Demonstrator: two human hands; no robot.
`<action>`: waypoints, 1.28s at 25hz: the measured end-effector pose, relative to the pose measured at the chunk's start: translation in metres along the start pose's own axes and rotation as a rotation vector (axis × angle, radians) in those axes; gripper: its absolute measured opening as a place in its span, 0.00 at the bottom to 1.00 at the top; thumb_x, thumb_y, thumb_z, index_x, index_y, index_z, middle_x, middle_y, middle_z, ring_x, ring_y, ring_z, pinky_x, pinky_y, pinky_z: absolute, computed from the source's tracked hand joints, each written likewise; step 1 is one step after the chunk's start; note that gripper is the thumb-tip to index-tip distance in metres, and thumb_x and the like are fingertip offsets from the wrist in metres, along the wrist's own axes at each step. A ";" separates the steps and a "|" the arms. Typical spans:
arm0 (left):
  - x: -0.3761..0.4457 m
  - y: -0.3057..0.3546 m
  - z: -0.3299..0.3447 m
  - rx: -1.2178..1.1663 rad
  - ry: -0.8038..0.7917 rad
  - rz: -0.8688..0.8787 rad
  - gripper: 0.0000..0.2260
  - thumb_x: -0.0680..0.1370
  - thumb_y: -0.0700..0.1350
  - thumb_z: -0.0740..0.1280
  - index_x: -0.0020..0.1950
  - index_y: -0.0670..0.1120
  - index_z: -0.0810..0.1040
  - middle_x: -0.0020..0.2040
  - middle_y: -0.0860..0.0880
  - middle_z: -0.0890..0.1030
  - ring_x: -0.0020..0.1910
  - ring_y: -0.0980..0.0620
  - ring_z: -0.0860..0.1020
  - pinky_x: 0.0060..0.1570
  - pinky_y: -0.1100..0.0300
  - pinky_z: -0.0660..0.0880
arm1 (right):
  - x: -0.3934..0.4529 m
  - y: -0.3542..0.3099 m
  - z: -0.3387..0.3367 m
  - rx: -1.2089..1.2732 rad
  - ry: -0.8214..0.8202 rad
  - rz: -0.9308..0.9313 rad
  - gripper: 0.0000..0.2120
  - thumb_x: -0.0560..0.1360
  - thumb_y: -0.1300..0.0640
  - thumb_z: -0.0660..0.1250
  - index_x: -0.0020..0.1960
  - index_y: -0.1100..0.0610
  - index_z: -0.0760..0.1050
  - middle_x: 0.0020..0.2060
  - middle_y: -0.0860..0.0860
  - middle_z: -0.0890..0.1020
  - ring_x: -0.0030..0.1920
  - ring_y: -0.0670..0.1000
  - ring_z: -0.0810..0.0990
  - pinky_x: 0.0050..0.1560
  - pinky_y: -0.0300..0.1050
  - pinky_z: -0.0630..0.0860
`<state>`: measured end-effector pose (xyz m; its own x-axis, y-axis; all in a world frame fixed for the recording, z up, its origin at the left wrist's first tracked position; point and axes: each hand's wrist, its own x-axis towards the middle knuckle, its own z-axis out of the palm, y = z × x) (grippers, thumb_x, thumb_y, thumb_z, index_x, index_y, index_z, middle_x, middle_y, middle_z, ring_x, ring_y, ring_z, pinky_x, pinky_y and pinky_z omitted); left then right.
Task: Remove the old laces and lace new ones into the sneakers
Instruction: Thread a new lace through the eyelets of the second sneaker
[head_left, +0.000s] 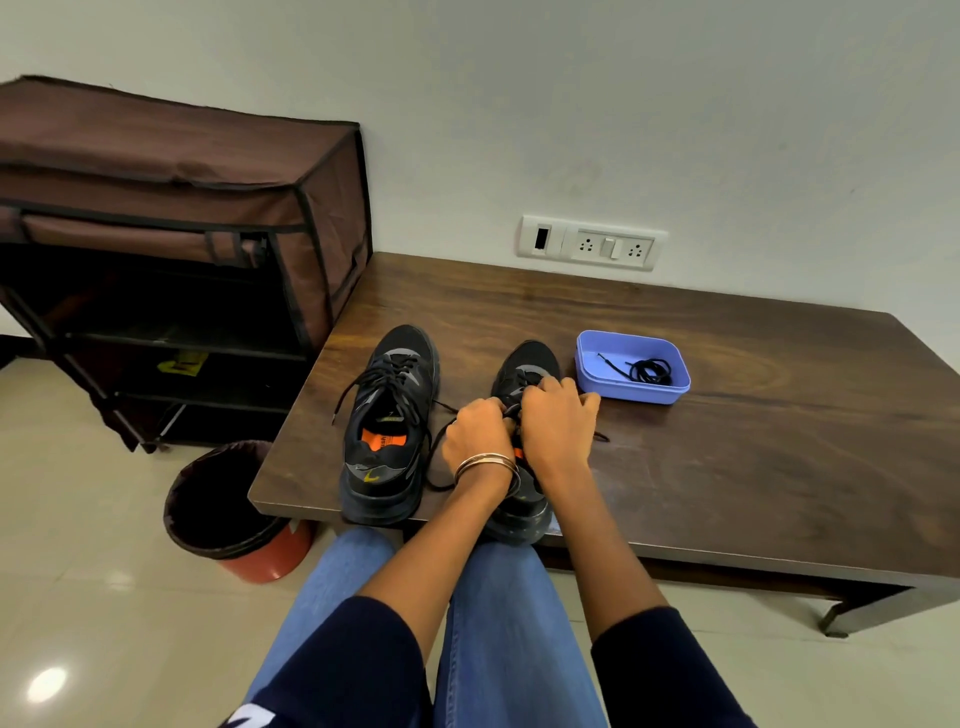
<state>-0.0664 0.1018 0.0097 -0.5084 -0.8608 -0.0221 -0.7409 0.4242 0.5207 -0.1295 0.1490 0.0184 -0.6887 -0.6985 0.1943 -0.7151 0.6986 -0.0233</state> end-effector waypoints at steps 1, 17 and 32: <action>0.000 0.000 -0.001 -0.003 0.000 0.000 0.09 0.80 0.46 0.61 0.55 0.49 0.79 0.52 0.44 0.79 0.51 0.41 0.79 0.40 0.54 0.73 | 0.001 0.000 0.001 0.004 -0.003 -0.004 0.07 0.77 0.59 0.62 0.52 0.55 0.77 0.57 0.52 0.78 0.59 0.55 0.72 0.58 0.54 0.67; -0.003 0.000 0.001 -0.061 0.007 -0.008 0.10 0.80 0.47 0.63 0.57 0.47 0.79 0.54 0.45 0.78 0.54 0.42 0.78 0.44 0.52 0.74 | -0.008 0.018 -0.012 0.397 0.084 0.231 0.12 0.76 0.60 0.67 0.59 0.53 0.77 0.59 0.51 0.76 0.63 0.55 0.69 0.59 0.55 0.65; 0.006 -0.014 0.014 -0.239 0.004 -0.015 0.21 0.77 0.46 0.66 0.69 0.55 0.70 0.58 0.50 0.79 0.56 0.44 0.77 0.49 0.50 0.74 | -0.011 0.024 0.018 0.673 0.083 0.215 0.06 0.74 0.64 0.64 0.42 0.58 0.78 0.45 0.52 0.81 0.48 0.54 0.79 0.45 0.45 0.73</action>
<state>-0.0651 0.0947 -0.0093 -0.4963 -0.8677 -0.0279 -0.6228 0.3335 0.7078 -0.1417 0.1707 -0.0021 -0.8309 -0.5227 0.1908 -0.5010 0.5538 -0.6651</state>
